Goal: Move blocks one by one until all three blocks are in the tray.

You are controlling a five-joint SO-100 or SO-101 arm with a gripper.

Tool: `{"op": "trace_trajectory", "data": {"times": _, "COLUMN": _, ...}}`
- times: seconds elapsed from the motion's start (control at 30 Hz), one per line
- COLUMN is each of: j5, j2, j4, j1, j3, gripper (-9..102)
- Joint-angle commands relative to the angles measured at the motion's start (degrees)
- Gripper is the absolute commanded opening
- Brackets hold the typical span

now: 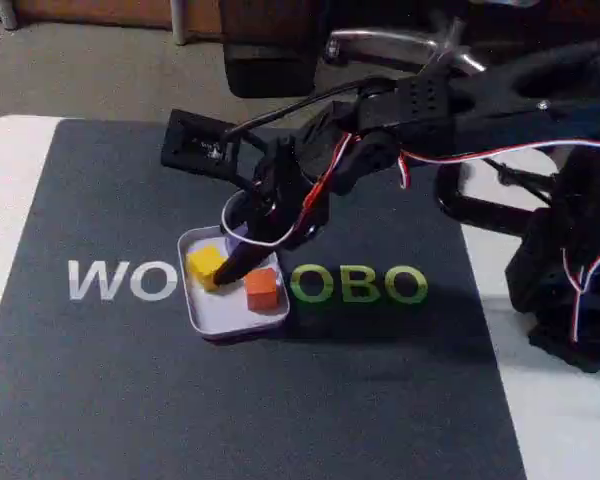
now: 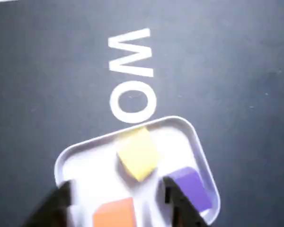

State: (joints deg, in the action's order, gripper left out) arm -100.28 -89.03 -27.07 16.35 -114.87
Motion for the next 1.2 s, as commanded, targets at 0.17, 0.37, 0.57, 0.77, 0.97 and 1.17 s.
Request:
{"op": "trace_trajectory", "data": {"times": 0.17, "j5": -1.8, "j2": -4.0, "j4": -0.3, "j1": 1.0, "j3": 2.0, "gripper": 24}}
{"op": "trace_trajectory", "data": {"times": 0.37, "j5": -1.1, "j2": -8.3, "j4": -4.6, "j1": 0.0, "j3": 1.8, "gripper": 24}}
{"op": "trace_trajectory", "data": {"times": 0.57, "j5": -1.1, "j2": -20.5, "j4": -7.5, "j1": -2.1, "j3": -5.9, "gripper": 24}}
{"op": "trace_trajectory", "data": {"times": 0.77, "j5": -0.7, "j2": -35.1, "j4": -13.4, "j1": -5.3, "j3": -14.0, "gripper": 23}}
{"op": "trace_trajectory", "data": {"times": 0.97, "j5": -0.6, "j2": -50.6, "j4": -22.7, "j1": -9.4, "j3": -21.0, "gripper": 17}}
{"op": "trace_trajectory", "data": {"times": 1.17, "j5": -0.2, "j2": -62.4, "j4": -27.0, "j1": -16.0, "j3": -29.5, "gripper": 0}}
